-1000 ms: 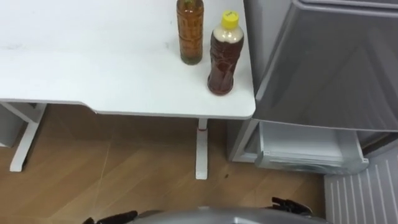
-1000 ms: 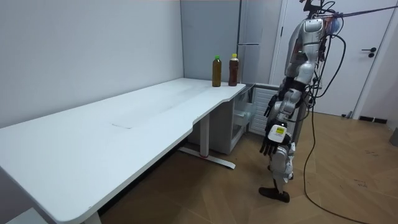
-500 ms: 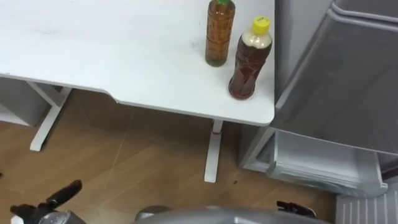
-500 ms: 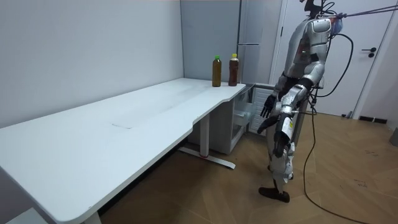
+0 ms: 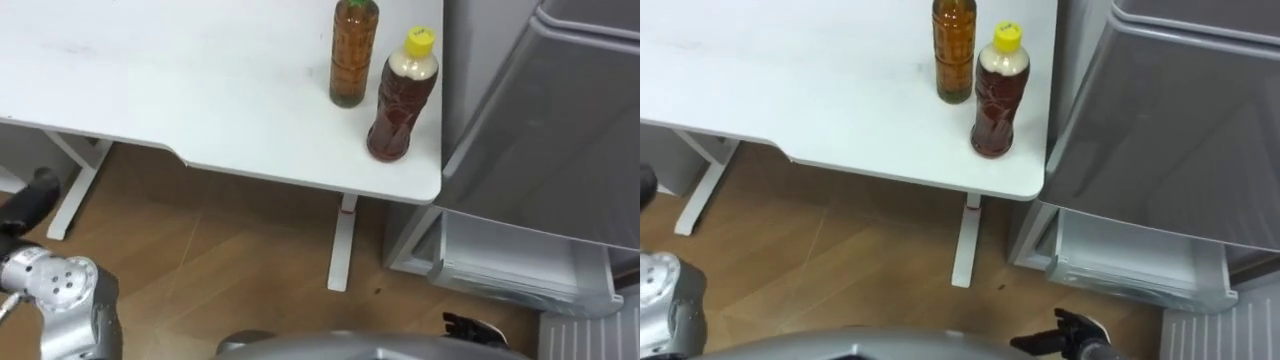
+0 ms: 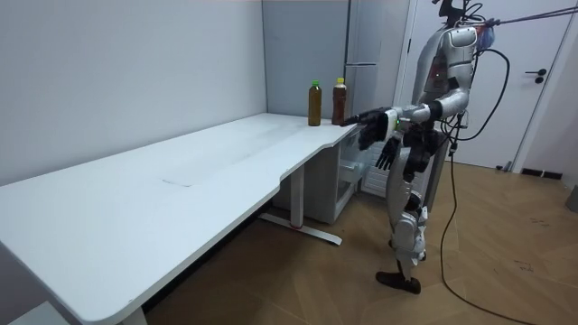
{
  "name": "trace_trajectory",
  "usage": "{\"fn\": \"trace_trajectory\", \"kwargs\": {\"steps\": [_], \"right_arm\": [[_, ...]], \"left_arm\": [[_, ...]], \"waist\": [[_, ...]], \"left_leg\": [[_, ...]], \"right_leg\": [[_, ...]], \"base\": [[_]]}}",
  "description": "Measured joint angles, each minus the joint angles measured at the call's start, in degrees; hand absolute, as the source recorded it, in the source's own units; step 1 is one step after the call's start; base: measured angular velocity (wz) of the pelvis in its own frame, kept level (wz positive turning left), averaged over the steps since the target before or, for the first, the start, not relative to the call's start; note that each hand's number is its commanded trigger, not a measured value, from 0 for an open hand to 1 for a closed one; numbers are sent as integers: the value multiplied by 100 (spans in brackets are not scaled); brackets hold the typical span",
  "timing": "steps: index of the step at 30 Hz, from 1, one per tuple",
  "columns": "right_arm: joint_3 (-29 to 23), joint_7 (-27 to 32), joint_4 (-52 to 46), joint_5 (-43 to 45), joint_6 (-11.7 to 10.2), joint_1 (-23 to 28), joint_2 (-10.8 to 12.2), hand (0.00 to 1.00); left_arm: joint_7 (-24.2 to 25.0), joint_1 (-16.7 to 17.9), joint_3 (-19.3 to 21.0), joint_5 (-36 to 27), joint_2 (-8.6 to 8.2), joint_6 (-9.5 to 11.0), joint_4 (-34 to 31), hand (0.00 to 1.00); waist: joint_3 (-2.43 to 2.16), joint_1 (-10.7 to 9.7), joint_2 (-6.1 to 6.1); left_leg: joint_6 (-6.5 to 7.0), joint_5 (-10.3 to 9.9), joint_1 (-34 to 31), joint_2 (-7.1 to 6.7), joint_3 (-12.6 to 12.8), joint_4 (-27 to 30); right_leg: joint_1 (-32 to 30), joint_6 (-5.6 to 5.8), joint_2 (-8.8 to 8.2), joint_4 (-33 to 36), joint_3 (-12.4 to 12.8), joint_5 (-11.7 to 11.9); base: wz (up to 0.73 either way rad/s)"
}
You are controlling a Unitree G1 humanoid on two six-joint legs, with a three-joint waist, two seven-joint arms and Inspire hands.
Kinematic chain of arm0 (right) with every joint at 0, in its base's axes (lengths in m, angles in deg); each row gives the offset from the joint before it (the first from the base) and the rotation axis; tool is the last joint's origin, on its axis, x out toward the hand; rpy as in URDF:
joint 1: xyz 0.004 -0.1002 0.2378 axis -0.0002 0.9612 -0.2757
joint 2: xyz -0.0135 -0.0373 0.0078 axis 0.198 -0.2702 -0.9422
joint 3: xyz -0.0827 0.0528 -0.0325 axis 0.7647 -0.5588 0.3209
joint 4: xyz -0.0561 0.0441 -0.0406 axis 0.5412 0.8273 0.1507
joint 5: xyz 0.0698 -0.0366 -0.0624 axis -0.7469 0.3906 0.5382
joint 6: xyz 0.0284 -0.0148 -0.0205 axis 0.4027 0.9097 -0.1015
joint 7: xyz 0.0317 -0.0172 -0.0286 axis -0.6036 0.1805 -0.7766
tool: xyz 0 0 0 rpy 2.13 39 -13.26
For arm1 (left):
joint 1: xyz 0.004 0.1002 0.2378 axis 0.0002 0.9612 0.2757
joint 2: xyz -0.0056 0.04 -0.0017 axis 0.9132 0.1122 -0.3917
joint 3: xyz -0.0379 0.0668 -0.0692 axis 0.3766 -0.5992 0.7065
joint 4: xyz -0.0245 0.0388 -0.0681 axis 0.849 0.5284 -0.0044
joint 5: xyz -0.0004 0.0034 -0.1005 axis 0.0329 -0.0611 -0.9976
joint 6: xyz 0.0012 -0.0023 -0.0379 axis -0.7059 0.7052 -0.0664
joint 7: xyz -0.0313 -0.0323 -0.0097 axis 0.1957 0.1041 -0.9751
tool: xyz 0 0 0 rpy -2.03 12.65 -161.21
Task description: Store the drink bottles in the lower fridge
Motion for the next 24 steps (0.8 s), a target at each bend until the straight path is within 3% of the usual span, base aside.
{"fn": "trace_trajectory", "kwargs": {"steps": [5, 14, 17, 20, 24], "right_arm": [[-180, -11, 2, -138, -90, 70, 21, 0], [-290, -133, 50, -623, -191, 180, 18, 0], [-349, -135, 253, -821, -227, 154, 11, 0], [-352, -140, 420, -937, -228, 23, 12, 0], [-556, -252, 463, -1006, -225, -29, 8, 0]], "left_arm": [[186, -36, 18, 2, 2, 187, -885, 0], [943, -263, -34, 69, 10, 205, -2215, 0], [1357, -426, -169, 70, 114, 205, -2615, 0], [1725, -555, -393, 66, 151, 190, -2770, 0], [2432, -845, -658, 129, 151, 22, -2770, 0]], "waist": [[16, -111, 41], [50, -227, 27], [51, -302, 36], [50, -483, 44], [60, -755, 43]], "left_leg": [[0, -1, 3, 5, 26, -11], [3, -3, 49, 13, 108, -6], [4, -1, -16, 10, 127, -5], [4, -1, 23, 10, 164, -15], [5, -2, 60, 12, 207, -32]], "right_leg": [[-3, 0, 4, 5, 42, 0], [-40, -2, 12, 4, 220, 1], [-118, -5, 20, 5, 319, 3], [-102, -5, 34, -10, 426, 3], [-98, -5, 33, 5, 504, 3]], "base": [[-2], [-6], [-6], [-5], [-7]]}}
